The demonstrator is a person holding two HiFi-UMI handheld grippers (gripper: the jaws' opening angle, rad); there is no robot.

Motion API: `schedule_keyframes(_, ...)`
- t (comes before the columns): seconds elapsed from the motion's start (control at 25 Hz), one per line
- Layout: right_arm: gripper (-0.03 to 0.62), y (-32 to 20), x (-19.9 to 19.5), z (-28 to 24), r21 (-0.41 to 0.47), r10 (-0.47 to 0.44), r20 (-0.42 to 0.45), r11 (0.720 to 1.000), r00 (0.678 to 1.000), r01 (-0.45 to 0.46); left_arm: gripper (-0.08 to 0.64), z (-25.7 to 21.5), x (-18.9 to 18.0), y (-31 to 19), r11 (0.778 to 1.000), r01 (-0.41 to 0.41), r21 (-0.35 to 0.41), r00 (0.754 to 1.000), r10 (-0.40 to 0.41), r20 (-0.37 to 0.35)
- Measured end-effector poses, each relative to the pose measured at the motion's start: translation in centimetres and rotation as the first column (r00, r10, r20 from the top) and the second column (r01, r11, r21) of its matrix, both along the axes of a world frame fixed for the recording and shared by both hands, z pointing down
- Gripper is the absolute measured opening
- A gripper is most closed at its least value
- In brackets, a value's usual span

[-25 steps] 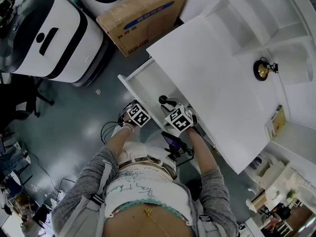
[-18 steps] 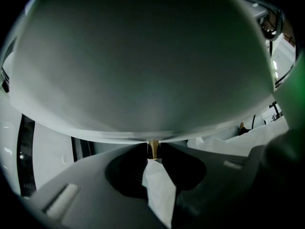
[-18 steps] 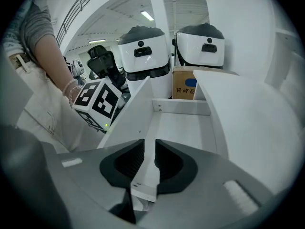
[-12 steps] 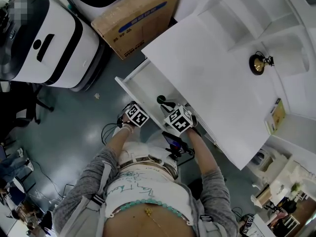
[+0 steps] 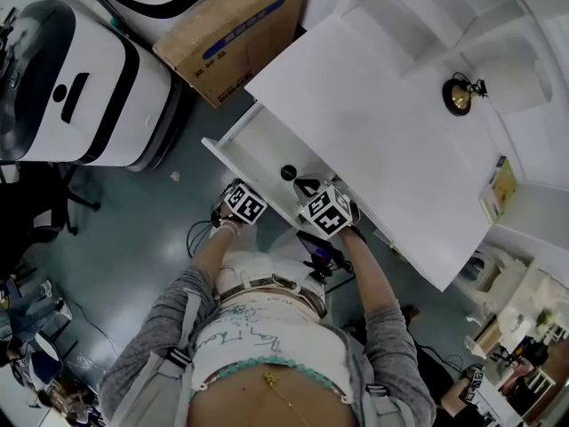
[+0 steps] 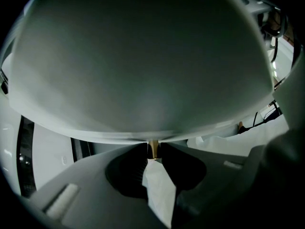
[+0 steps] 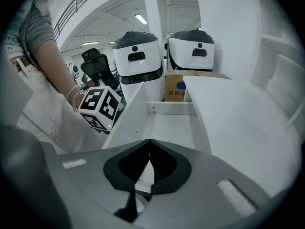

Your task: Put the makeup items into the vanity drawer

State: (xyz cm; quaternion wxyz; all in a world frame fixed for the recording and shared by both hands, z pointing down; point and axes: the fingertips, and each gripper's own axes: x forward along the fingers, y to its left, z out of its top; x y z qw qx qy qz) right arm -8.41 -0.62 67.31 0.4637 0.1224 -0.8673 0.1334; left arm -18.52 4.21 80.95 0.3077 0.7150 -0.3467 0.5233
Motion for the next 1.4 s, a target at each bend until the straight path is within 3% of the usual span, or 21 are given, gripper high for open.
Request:
schedule_keyframes(0.48, 0.029, -0.8, 2.8, -2.8, -0.015, 0.145, 0.059, 0.989, 0.988, -0.144, 0.095, -0.1, -0.2, 0.0, 1.000, -0.012, 0.000, 1.000, 0.012, -0.003)
schedule_keyframes(0.88, 0.029, -1.4, 5.7, -4.7, -0.019, 0.294, 0.101, 0.956, 0.950, -0.294, 0.095, 0.0, -0.1, 0.0, 1.000, -0.022, -0.006, 1.000, 0.022, -0.004)
schedule_keyframes(1.4, 0.029, -0.6, 7.2, -5.9, -0.010, 0.337, 0.115, 0.941, 0.934, -0.338, 0.095, 0.0, 0.5, -1.0, 0.999, -0.037, -0.007, 0.999, 0.037, -0.006)
